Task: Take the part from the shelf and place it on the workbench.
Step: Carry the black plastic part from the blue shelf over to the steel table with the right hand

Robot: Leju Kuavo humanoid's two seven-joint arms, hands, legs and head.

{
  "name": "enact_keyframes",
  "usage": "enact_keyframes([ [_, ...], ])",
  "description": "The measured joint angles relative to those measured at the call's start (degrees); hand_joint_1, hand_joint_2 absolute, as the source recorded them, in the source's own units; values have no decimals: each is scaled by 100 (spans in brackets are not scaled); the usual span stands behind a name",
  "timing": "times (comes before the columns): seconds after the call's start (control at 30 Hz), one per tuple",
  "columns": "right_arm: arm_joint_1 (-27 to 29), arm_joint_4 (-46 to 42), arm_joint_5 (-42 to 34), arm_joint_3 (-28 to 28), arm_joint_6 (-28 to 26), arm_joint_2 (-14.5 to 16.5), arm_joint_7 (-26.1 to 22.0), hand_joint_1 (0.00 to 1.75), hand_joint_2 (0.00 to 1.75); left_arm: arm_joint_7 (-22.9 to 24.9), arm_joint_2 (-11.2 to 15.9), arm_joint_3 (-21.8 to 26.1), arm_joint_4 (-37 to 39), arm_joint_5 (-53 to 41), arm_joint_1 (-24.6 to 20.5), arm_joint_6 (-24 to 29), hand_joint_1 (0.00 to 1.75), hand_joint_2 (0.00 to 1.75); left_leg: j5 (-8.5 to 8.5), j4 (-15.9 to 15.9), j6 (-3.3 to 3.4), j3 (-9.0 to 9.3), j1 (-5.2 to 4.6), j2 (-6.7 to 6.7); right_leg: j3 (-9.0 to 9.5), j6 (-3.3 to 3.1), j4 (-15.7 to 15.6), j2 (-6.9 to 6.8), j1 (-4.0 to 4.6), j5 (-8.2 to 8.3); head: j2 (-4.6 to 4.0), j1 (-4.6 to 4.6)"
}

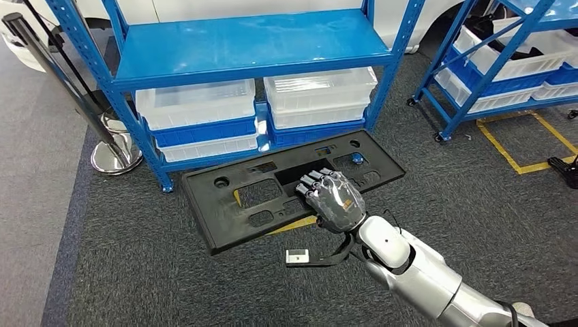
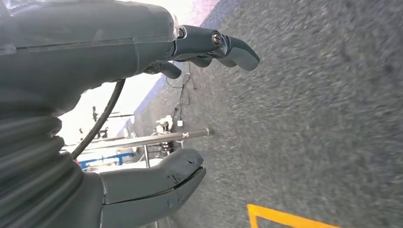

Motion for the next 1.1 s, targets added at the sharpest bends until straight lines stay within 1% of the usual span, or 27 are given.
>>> enact_keyframes([
  [0.07,-71,0,-37,1,62,4,-59,175,175,169,-1,41,0,1,-22,-14,0,175,106,59,-46,-184,5,0,496,-4,-492,1,-22,267,0,0],
  [0.13,-160,-2,-51,2,92,11,-69,175,175,247,-1,68,0,2,-38,-17,0,175,199,100,-112,-294,-12,-2,1039,-33,-1260,10,-10,198,0,-1],
  [0.17,-193,-3,-54,2,97,14,-67,175,175,261,0,74,0,3,-44,-17,0,175,257,99,-145,-320,-22,-3,1174,-55,-1504,15,1,126,0,0],
  [0.2,-214,-2,-55,3,101,17,-66,175,175,269,1,79,0,3,-44,-18,0,175,322,84,-176,-342,-32,-7,1206,-81,-1622,18,19,103,0,-1],
  [0.27,-227,5,-55,9,108,20,-68,175,175,280,3,90,0,3,-43,-19,0,175,370,77,-237,-411,-20,-21,1101,-166,-1632,3,12,201,0,0],
  [0.3,-229,10,-55,15,114,25,-71,175,175,285,3,94,1,4,-39,-21,0,175,253,162,-268,-477,-12,-29,1037,-216,-1630,-7,9,263,0,-2],
  [0.33,-231,14,-55,19,118,32,-72,175,175,289,3,97,1,4,-31,-22,0,175,26,352,-295,-562,-3,-35,965,-266,-1631,-19,6,326,0,-2],
  [0.4,-239,16,-55,23,124,44,-73,175,175,296,3,103,2,5,-23,-24,0,175,-569,1055,-325,-754,2,-39,799,-330,-1612,-27,39,447,0,-3],
  [0.43,-243,21,-55,24,126,46,-73,175,175,297,3,105,2,5,-24,-24,0,175,-749,1411,-326,-808,1,-38,710,-349,-1597,-32,60,506,0,-2],
  [0.47,-245,27,-55,25,128,47,-73,175,175,298,4,108,2,5,-29,-24,0,175,-793,1654,-318,-800,0,-39,618,-359,-1578,-36,82,562,0,-3],
  [0.5,-246,34,-55,27,130,47,-72,175,175,298,3,110,2,5,-34,-25,0,175,-705,1704,-299,-704,-4,-39,531,-365,-1559,-40,103,614,0,-3],
  [0.53,-246,39,-56,28,132,47,-71,175,175,298,3,111,2,5,-37,-26,0,175,-555,1558,-264,-508,-16,-41,449,-369,-1540,-42,124,662,0,-3],
  [0.57,-247,40,-57,31,133,48,-71,175,175,298,4,113,1,5,-42,-27,0,175,-437,1232,-205,-224,-36,-44,381,-370,-1523,-42,140,708,0,-3],
  [0.63,-253,37,-61,33,132,50,-71,175,175,298,12,118,-3,9,-62,-28,0,175,-435,421,-96,358,-82,-47,290,-350,-1507,-51,160,795,0,-2],
  [0.67,-258,36,-63,36,132,51,-70,175,175,297,14,120,-5,13,-71,-28,0,175,-477,143,-68,527,-103,-49,274,-328,-1516,-60,149,843,0,-1],
  [0.7,-263,34,-65,37,132,51,-70,175,175,297,16,124,-7,16,-75,-28,0,175,-496,1,-60,594,-120,-49,266,-297,-1538,-68,131,894,0,-1],
  [0.77,-262,30,-66,44,132,52,-70,175,175,298,13,143,-6,22,-64,-28,0,175,-368,-117,-31,582,-127,-35,259,-235,-1585,-59,98,963,0,-1],
  [0.8,-260,28,-66,49,133,52,-70,175,175,298,11,158,-6,28,-63,-29,0,175,-289,-186,9,568,-114,-19,226,-206,-1540,-38,97,878,0,0],
  [0.83,-258,26,-66,55,134,52,-69,175,175,297,9,175,-5,34,-66,-29,0,175,-206,-250,40,537,-93,-3,168,-179,-1390,-14,97,690,0,1],
  [0.87,-256,27,-66,60,138,52,-67,175,175,297,8,190,-5,40,-71,-30,0,175,-132,-278,56,489,-73,13,82,-152,-1125,6,89,416,0,2],
  [0.9,-257,28,-66,70,143,52,-64,175,175,294,7,202,-5,47,-74,-31,0,175,-82,-271,63,411,-66,14,-11,-123,-781,15,74,141,0,3],
  [0.93,-254,31,-63,86,148,53,-57,175,175,283,3,213,-4,50,-74,-34,0,175,-43,-246,48,324,-56,17,-87,-93,-425,17,50,-40,0,1],
  [0.97,-252,35,-60,108,153,54,-50,175,175,259,-2,220,-4,54,-72,-41,0,175,-8,-216,28,234,-45,20,-114,-60,-163,16,24,-78,0,1],
  [1.0,-249,39,-56,133,157,54,-43,175,175,223,-8,225,-4,56,-71,-55,0,175,26,-180,4,143,-27,22,-69,-26,-54,15,-4,18,0,1],
  [1.03,-248,42,-53,152,158,54,-37,175,175,181,-15,228,-4,55,-71,-71,0,175,57,-135,-26,53,-4,25,66,10,-131,13,-34,198,0,1],
  [1.07,-251,44,-55,166,160,54,-34,175,175,141,-21,230,-5,48,-72,-89,0,175,82,-79,-58,-28,16,25,292,48,-391,10,-68,364,0,2],
  [1.1,-260,44,-62,175,165,57,-34,175,175,110,-22,231,-7,32,-73,-102,0,175,99,-14,-96,-105,28,21,560,85,-743,10,-83,407,0,3],
])
